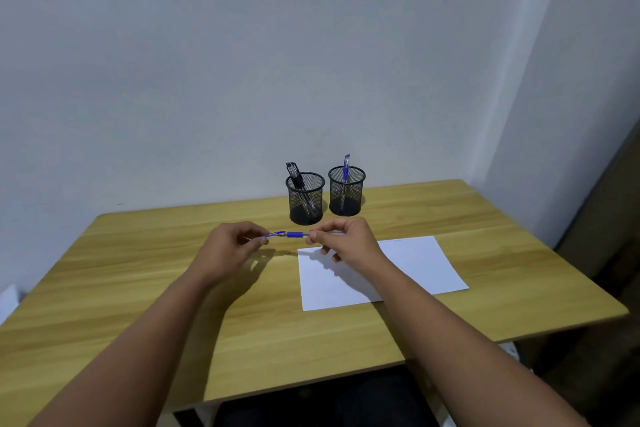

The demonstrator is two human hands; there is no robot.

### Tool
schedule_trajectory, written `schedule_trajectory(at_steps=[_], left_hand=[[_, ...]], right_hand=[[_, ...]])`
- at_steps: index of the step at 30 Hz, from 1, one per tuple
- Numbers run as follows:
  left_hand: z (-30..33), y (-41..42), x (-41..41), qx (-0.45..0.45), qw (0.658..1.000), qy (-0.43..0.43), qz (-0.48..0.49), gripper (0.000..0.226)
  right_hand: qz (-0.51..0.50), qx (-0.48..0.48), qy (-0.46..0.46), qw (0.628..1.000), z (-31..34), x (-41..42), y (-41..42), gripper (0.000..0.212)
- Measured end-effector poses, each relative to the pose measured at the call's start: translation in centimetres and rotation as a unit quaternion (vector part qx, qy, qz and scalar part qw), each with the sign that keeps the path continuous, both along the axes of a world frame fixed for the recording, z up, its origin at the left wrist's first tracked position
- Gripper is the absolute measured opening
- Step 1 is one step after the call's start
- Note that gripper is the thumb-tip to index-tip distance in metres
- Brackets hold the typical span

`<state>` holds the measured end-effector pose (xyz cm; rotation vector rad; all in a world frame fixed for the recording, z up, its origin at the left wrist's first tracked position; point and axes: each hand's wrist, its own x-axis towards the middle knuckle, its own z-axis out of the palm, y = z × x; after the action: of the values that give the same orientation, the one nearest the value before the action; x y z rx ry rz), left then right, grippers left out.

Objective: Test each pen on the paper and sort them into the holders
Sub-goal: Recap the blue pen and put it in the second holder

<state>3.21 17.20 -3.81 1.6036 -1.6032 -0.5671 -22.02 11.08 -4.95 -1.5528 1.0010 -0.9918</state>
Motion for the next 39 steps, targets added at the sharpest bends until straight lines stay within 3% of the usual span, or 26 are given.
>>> schedule_trajectory(at_steps=[4, 9, 14, 18, 21, 26, 33, 39], left_hand=[[1.2, -0.1, -1.5, -0.006, 0.999, 0.049, -0.012, 0.011], [3.8, -0.8, -5.3, 0.009, 0.97, 0.245, 0.007, 0.017], [4.9, -1.8, -7.9, -0.001, 0.966, 0.259, 0.024, 0.021], [5.8, -3.0, -8.7, -0.019, 0.983, 0.181, -0.02, 0.021], [6.9, -4.7, -9.5, -0.061, 0.994, 0.075, -0.054, 0.035], [7.7, -8.4, -10.2, -0.088, 0.994, -0.056, 0.007, 0.053], [6.0, -14.5, -11.8, -0.051, 0.937, -0.342, 0.043, 0.079], [4.1, -18.1, -13.2, -0.026, 0.902, -0.424, 0.075, 0.075]], right_hand=[[0.017, 0.023, 0.005, 1.0, 0.5, -0.4, 0.1, 0.017], [0.055, 0.042, -0.032, 0.997, 0.7, -0.4, 0.5, 0.011], [0.009, -0.002, -0.058, 0.998, 1.5, -0.8, 0.6, 0.006], [0.0, -0.014, 0.008, 1.0, 2.5, -2.2, -0.4, 0.007], [-0.039, -0.067, 0.093, 0.993, 4.0, -3.2, -2.7, 0.009], [-0.144, -0.113, 0.098, 0.978, 8.1, -5.2, -7.9, 0.019], [-0.208, -0.148, 0.125, 0.959, 10.7, -5.5, -13.3, 0.014], [-0.219, -0.124, 0.187, 0.949, 8.4, -3.9, -16.7, 0.017]])
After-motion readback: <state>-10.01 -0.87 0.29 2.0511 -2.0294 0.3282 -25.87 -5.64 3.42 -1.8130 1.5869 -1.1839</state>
